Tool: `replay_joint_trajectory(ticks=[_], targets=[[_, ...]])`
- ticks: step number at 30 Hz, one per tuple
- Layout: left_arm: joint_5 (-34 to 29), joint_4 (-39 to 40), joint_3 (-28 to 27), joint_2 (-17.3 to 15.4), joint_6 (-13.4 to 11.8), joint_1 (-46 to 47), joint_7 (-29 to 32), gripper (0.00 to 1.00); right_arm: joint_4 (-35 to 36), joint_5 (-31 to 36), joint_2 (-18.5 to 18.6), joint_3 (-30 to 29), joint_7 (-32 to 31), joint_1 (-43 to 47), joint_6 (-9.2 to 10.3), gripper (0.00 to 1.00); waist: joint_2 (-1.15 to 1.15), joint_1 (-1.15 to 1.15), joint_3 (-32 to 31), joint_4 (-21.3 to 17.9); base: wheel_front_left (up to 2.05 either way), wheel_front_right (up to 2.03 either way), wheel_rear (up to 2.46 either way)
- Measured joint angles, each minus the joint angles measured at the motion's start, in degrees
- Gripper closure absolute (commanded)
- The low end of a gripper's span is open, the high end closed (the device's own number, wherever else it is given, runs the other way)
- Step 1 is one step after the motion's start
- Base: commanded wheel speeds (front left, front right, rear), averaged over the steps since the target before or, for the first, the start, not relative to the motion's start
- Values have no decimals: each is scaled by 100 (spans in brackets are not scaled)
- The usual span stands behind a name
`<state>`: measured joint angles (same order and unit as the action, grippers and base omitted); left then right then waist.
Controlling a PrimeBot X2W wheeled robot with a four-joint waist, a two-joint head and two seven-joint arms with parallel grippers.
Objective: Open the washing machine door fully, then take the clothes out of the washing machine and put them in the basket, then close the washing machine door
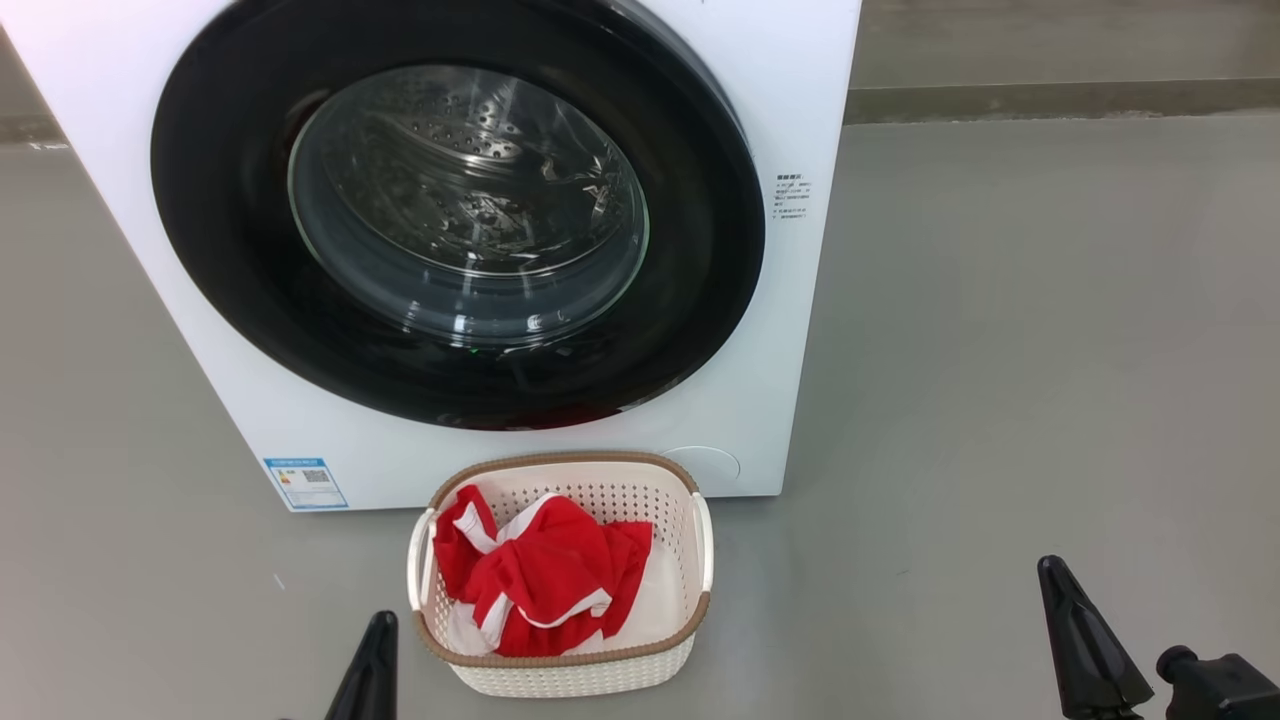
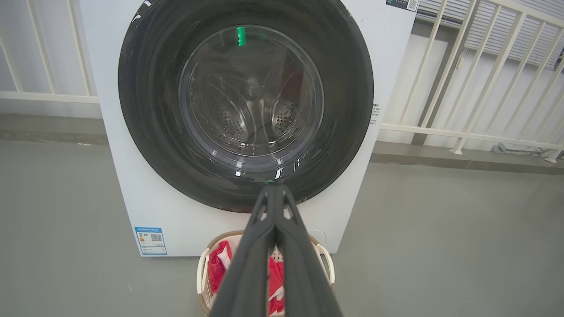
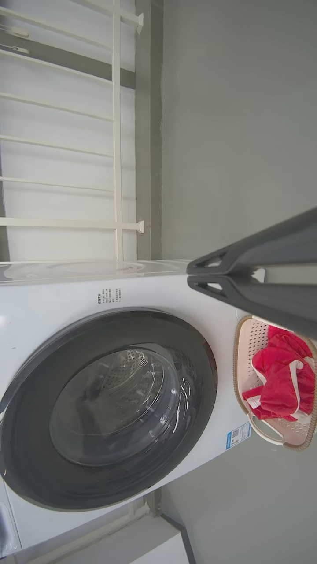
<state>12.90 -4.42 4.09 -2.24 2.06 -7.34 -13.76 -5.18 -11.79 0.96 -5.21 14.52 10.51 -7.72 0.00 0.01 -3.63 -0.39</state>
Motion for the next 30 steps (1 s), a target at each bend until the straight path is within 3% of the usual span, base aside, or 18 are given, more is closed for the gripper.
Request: replay_joint_trajectory(ticks=[30], targets=[[2006, -276, -147, -5, 109, 171, 464, 100, -248, -2039, 30, 1, -503, -257, 0, 100, 0, -1, 101, 9, 0, 0, 0]])
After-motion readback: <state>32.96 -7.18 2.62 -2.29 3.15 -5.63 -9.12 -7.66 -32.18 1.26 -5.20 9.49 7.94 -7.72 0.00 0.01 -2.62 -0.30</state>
